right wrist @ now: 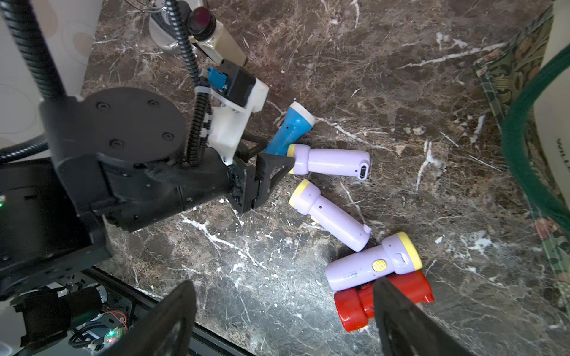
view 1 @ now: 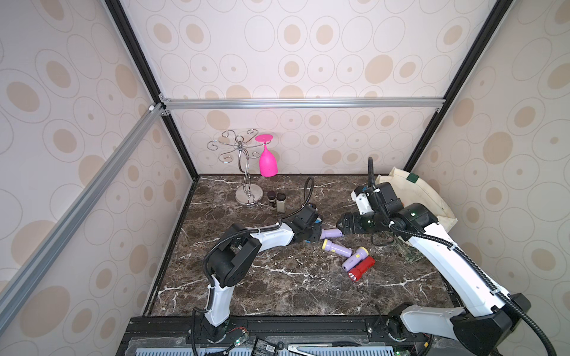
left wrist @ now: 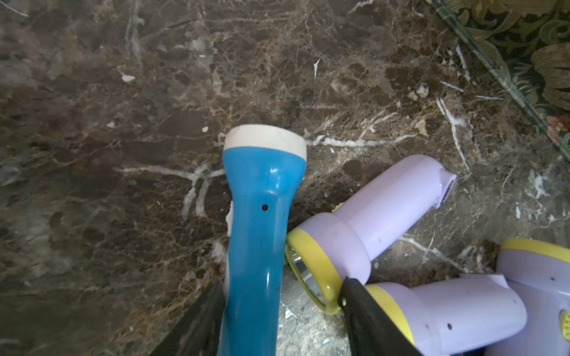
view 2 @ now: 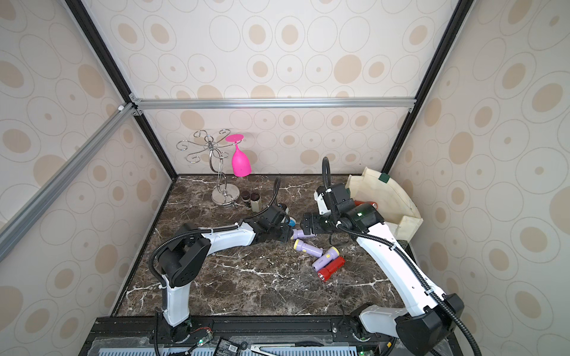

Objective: Put the flashlights into the tote bags
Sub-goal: Pick up the flashlight from the center of the board.

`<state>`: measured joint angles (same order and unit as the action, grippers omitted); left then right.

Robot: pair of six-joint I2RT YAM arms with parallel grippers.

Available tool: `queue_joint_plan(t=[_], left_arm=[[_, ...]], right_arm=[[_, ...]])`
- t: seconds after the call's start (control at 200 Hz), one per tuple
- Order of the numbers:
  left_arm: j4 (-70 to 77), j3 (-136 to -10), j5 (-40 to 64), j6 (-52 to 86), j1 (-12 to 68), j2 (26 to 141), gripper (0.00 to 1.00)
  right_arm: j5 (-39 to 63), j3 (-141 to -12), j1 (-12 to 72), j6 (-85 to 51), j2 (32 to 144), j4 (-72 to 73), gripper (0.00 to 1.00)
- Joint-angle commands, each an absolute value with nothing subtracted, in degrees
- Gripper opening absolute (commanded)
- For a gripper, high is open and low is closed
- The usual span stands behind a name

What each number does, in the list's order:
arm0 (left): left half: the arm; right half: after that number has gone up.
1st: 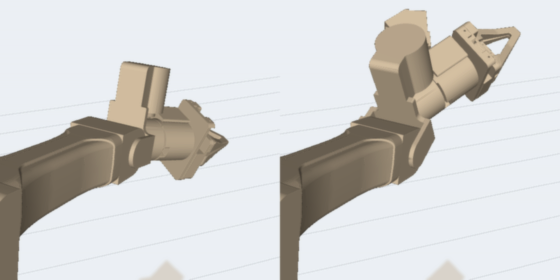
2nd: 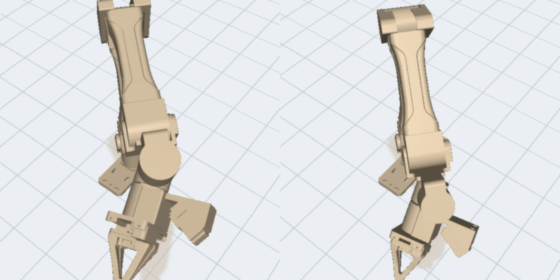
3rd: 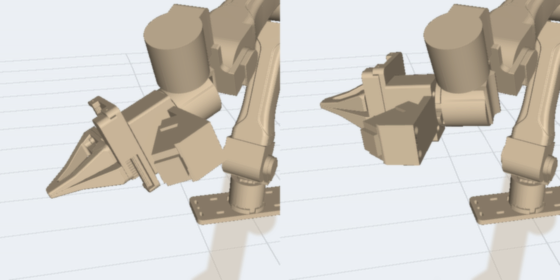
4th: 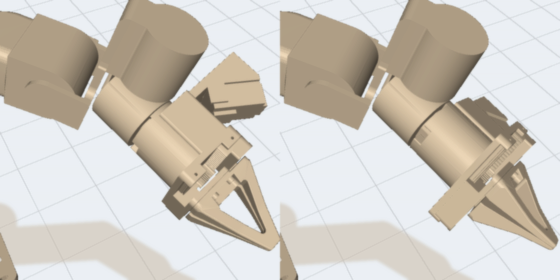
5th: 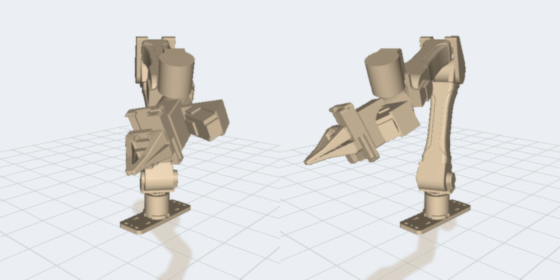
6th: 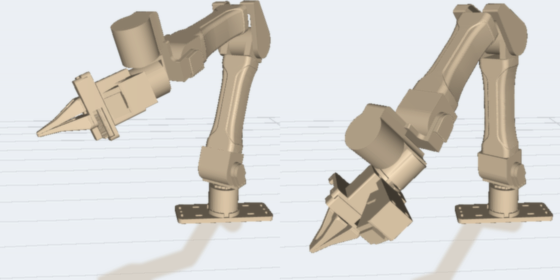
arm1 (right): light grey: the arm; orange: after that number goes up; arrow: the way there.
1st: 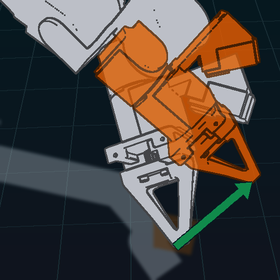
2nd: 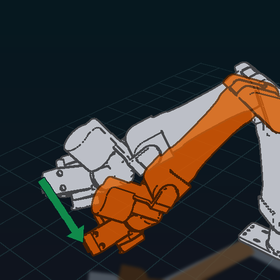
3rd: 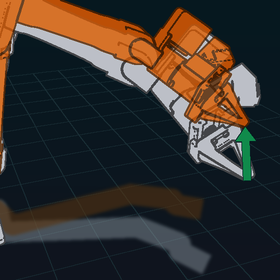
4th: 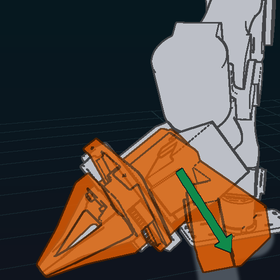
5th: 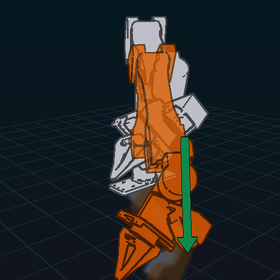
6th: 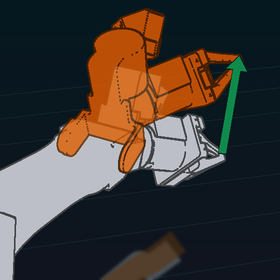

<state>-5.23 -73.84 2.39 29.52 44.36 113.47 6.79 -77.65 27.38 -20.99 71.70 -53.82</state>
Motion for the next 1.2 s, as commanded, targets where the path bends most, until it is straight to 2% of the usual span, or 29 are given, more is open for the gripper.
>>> queue_joint_plan(t=[0.0, 0.355, 0.575, 0.715, 0.92, 1.191], left_arm=[[-7.6, -75.0, 1.3, 28.2, 43.9, 114.8, 0.58], [-5.4, -71.1, 1.1, 29.0, 43.9, 113.4, 0.58], [-5.1, -74.3, 1.0, 28.8, 44.0, 116.9, 0.53], [-5.9, -76.2, 1.1, 28.5, 44.0, 118.4, 0.43], [-5.4, -74.6, 0.7, 28.6, 44.0, 117.0, 0.22], [-0.3, -67.0, 1.1, 32.3, 44.0, 108.1, 0.04]], right_arm=[[7.3, -77.4, 27.8, -21.6, 70.3, -52.3, 0.91], [7.9, -77.1, 27.9, -22.0, 70.9, -51.6, 0.90], [8.5, -77.3, 28.0, -22.2, 71.6, -51.2, 0.90], [8.2, -76.7, 28.0, -22.4, 70.9, -51.3, 0.90], [7.8, -76.6, 28.0, -22.1, 70.7, -51.2, 0.90], [10.1, -76.4, 28.0, -22.5, 71.0, -50.7, 0.89]])
